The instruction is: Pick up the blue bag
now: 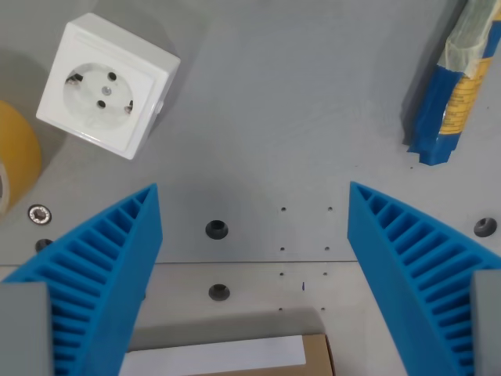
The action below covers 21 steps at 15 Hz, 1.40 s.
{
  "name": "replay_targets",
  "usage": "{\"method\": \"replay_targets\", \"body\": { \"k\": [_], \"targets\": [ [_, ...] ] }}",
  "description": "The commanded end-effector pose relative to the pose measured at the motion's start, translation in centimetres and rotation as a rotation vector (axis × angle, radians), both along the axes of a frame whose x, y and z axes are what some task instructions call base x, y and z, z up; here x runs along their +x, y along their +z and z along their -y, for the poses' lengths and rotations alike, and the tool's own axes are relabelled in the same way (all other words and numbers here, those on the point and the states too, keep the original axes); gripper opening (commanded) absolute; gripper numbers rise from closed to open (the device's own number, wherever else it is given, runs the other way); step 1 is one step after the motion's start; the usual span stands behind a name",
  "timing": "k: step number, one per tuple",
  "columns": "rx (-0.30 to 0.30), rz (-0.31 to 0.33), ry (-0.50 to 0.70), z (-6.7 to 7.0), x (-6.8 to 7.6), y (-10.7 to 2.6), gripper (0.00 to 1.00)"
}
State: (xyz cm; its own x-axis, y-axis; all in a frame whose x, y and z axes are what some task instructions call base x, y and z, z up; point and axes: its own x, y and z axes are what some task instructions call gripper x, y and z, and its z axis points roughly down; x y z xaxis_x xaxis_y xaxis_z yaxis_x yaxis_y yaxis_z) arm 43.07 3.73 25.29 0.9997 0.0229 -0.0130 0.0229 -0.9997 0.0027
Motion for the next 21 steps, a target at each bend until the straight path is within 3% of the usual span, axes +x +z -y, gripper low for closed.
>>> {"method": "replay_targets", "body": {
  "k": [1, 8, 13, 21],
  "targets": [
    [0.002, 0.032, -0.094, 1.4, 0.4, -0.7, 1.0],
    [0.003, 0.093, -0.254, 5.1, 1.6, -3.9, 1.0],
    [0.006, 0.119, -0.376, 7.8, 2.3, -5.4, 1.0],
    [0.018, 0.09, -0.426, 13.0, 4.5, -8.7, 1.0]
  ]
}}
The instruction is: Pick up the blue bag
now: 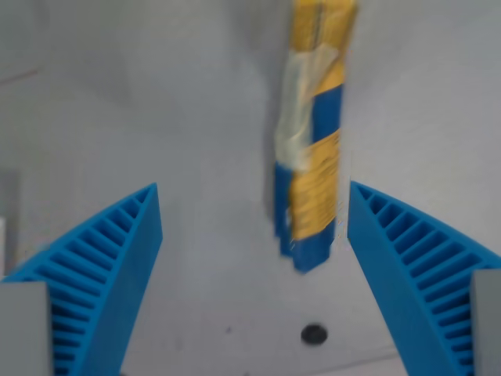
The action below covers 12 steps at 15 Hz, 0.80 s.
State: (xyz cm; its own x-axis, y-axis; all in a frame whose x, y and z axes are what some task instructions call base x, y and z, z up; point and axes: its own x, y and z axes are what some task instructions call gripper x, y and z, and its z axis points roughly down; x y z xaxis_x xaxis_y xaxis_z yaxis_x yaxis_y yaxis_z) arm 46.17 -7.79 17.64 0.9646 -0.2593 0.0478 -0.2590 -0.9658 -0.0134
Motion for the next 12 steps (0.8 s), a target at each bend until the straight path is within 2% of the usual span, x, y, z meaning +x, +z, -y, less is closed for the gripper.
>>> {"method": "replay_targets", "body": {
  "k": [1, 5, 9, 12],
  "targets": [
    [0.011, 0.021, -0.135, 2.1, 1.6, -1.3, 1.0],
    [0.014, 0.011, -0.091, 4.0, 1.5, -1.2, 1.0],
    [0.016, 0.009, -0.064, 3.7, 0.5, -0.3, 1.0],
    [0.013, 0.023, -0.065, 4.0, 0.7, -1.8, 1.0]
  ]
}}
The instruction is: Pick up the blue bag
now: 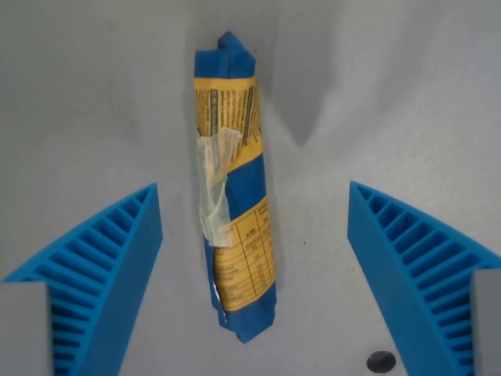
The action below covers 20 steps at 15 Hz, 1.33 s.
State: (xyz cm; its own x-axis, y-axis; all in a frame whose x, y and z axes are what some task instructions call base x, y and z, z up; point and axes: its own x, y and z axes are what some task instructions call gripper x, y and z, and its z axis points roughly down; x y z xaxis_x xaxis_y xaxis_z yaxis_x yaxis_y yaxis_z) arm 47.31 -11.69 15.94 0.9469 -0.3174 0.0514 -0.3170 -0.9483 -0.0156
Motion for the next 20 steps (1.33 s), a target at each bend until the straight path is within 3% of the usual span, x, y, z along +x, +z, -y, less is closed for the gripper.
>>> {"method": "replay_targets", "body": {
  "k": [1, 4, 5, 20],
  "targets": [
    [0.01, 0.025, -0.005, 0.3, -0.1, -0.6, 1.0],
    [0.005, 0.041, -0.003, 0.3, -0.2, -2.1, 1.0],
    [0.002, 0.049, -0.003, 0.3, -0.1, -2.6, 0.0],
    [0.002, 0.049, -0.003, 0.3, -0.1, -2.6, 0.0]
  ]
}}
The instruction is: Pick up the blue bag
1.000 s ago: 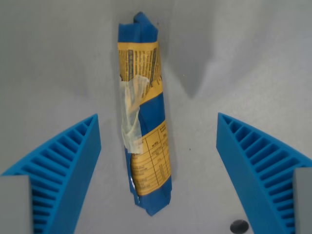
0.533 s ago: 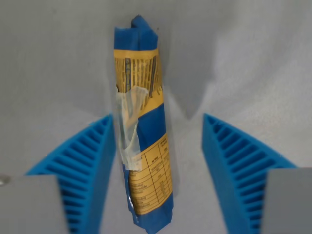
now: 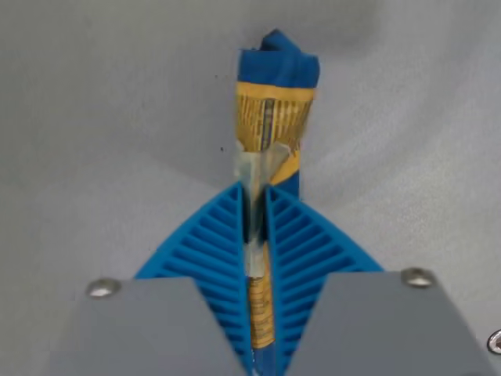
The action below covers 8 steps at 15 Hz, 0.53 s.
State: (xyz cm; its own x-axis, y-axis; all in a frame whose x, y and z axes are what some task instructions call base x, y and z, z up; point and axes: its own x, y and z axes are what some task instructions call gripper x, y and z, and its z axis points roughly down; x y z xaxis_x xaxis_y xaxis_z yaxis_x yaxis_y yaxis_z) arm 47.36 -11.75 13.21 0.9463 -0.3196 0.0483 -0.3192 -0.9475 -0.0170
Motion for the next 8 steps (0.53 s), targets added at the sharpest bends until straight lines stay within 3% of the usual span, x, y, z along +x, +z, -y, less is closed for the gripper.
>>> {"method": "replay_targets", "body": {
  "k": [1, 3, 8],
  "targets": [
    [0.0, 0.052, -0.001, 0.3, -0.2, 0.1, 0.0],
    [0.0, 0.052, -0.001, 0.3, -0.2, 0.1, 0.0],
    [0.007, 0.026, -0.001, 0.0, -0.4, 2.6, 0.0]
  ]
}}
